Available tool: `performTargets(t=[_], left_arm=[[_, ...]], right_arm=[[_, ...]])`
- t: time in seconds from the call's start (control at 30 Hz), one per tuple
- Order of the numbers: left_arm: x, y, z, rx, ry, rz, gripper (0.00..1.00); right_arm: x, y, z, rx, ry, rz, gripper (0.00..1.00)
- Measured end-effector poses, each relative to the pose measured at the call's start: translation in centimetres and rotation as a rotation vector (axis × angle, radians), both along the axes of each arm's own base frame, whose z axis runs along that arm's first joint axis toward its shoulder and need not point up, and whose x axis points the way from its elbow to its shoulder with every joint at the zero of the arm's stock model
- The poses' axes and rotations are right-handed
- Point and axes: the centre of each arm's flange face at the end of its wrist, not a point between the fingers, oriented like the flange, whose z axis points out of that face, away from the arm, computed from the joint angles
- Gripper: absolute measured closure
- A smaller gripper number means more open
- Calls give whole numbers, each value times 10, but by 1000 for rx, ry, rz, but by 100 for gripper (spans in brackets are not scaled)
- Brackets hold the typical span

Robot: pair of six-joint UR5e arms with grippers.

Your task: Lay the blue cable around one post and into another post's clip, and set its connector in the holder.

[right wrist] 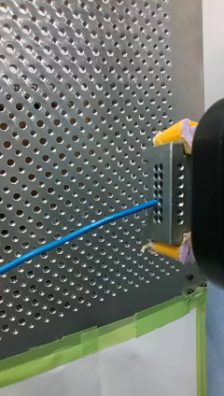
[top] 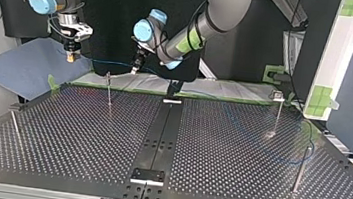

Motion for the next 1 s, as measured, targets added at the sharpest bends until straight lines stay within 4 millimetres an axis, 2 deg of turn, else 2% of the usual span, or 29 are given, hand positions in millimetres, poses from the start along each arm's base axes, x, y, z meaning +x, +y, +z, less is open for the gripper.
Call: performTargets(t=[0.07,0.1,0.17,0.3,0.33,0.43,0.5,0.53,0.7,0.83,1.0], left_arm=[[0,0,0,1,0,-1,52],[-1,-1,0,1,-1,-2,52],[-1,-1,0,2,-1,-3,66],[-2,-2,0,3,-1,-11,73],[-2,-2,0,3,-1,-12,84],[-3,-3,0,4,-2,-17,91],[-4,-4,0,6,-2,-23,91],[-4,-4,0,6,-2,-26,95],[-5,-5,0,7,-2,-39,95],[-5,-7,0,14,-5,-53,100],[-10,-12,0,21,-12,-91,100]], right_arm=[[0,0,0,0,0,0,100],[0,0,0,0,0,0,100],[0,0,0,0,0,0,100],[0,0,0,0,0,0,100],[0,0,0,0,0,0,100],[0,0,0,0,0,0,100],[0,0,0,0,0,0,100],[0,0,0,0,0,0,100],[0,0,0,-1,0,0,100],[0,0,0,2,-6,-3,100],[-2,-1,0,9,-22,-12,100]])
